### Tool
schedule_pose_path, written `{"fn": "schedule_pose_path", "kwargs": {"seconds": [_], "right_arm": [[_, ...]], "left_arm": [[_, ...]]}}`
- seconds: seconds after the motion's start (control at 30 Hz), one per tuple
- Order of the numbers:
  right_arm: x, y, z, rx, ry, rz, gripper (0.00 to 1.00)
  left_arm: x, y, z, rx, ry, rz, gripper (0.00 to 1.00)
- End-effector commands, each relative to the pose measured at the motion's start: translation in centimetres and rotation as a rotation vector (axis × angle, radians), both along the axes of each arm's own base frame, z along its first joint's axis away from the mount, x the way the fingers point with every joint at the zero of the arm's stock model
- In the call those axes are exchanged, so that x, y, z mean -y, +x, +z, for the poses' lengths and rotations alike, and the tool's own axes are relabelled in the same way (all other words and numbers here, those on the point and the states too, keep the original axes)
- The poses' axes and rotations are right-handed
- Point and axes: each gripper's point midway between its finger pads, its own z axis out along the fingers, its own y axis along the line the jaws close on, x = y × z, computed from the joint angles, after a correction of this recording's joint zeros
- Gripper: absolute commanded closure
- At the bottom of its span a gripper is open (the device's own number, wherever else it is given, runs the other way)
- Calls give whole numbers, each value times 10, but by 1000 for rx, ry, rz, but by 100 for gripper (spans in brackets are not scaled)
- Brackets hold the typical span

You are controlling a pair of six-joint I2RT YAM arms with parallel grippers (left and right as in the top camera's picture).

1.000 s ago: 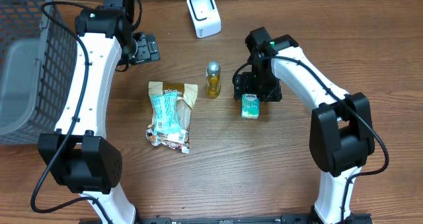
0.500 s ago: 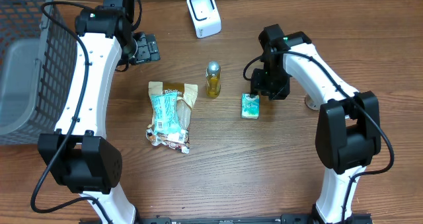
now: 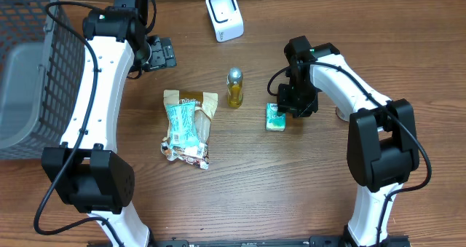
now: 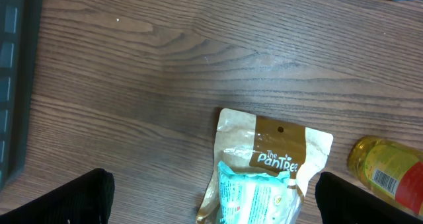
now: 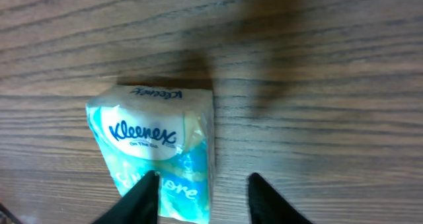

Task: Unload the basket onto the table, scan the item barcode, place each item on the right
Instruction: 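Lower the right gripper onto the tissue pack and close on it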

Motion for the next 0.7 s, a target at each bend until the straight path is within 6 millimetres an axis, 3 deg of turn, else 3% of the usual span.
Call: {"fn": "schedule_pose_path", "kwargs": {"seconds": [0.0, 0.67], "right_arm": [[-5, 0, 10, 19, 26, 5, 65], [-12, -3, 8, 19, 36, 20, 67]], "left_arm": [[0, 3, 6, 18, 7, -3, 0], [0, 3, 6, 18, 7, -3, 0]]}}
